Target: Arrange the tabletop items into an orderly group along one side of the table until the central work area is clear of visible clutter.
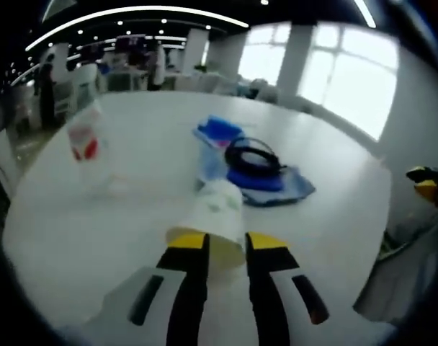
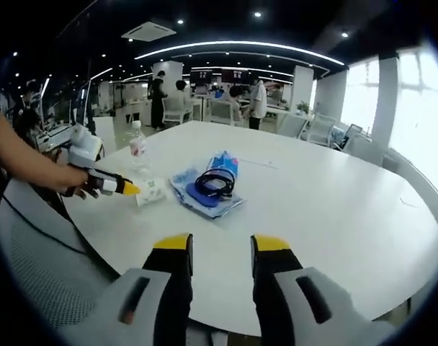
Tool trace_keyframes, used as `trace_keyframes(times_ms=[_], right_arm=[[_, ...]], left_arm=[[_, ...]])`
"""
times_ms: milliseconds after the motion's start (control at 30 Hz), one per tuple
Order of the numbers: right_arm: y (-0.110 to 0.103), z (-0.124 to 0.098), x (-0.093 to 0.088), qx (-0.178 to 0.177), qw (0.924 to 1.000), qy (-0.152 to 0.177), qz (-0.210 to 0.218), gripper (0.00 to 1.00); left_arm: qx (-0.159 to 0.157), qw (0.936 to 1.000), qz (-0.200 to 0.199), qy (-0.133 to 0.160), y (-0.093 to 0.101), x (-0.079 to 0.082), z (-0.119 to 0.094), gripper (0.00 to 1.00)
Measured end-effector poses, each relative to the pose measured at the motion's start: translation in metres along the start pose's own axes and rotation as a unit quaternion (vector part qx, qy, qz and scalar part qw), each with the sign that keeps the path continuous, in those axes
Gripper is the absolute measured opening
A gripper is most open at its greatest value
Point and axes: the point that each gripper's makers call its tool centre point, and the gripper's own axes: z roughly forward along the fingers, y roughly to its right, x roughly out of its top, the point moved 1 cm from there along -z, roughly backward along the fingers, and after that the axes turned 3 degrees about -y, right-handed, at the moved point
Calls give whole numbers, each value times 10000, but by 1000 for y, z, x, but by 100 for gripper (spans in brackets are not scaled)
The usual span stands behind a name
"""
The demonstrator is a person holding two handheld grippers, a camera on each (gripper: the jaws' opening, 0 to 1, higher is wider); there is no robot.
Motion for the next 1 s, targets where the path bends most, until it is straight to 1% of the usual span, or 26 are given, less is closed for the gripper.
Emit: trace_keyframes(times_ms=[67, 300, 333, 367, 467, 567, 633, 733, 767, 900, 1000], right_arm=[[-1, 1, 0, 39, 10000, 7, 13, 39], [-1, 1, 1, 47, 10000, 45, -4, 48], [0, 1, 1, 41, 10000, 46, -7, 50], [-1, 2, 1, 57, 10000, 52, -15, 54], [-1, 1, 3, 48, 9999, 100, -50, 60], [0, 2, 4, 28, 9998, 167, -55, 69], [-1, 2, 4, 40, 9998, 167, -30, 71], [1, 1, 8, -40, 9995, 306, -85, 81], [1, 2, 7, -51, 9995, 285, -85, 84], [2, 2, 8, -50, 9994, 343, -48, 91], [0, 3, 7, -25, 9995, 322, -64, 94]], left_arm=[[15, 10000, -41, -4, 0, 1, 2, 16], [16, 9999, -164, -35, 0, 2, 4, 16], [14, 9998, -169, -40, 0, 2, 4, 16], [9, 9998, -183, -47, 0, 2, 4, 15], [18, 9996, -270, -60, -2, 2, 5, 15], [19, 9994, -350, -61, -2, 2, 6, 15], [21, 9992, -382, -73, -1, 2, 7, 14], [28, 9987, -501, -61, -2, 3, 8, 13], [29, 9987, -506, -62, -2, 3, 8, 12], [45, 9984, -562, -76, -5, 4, 8, 8], [56, 9984, -555, -77, -7, 4, 7, 6]])
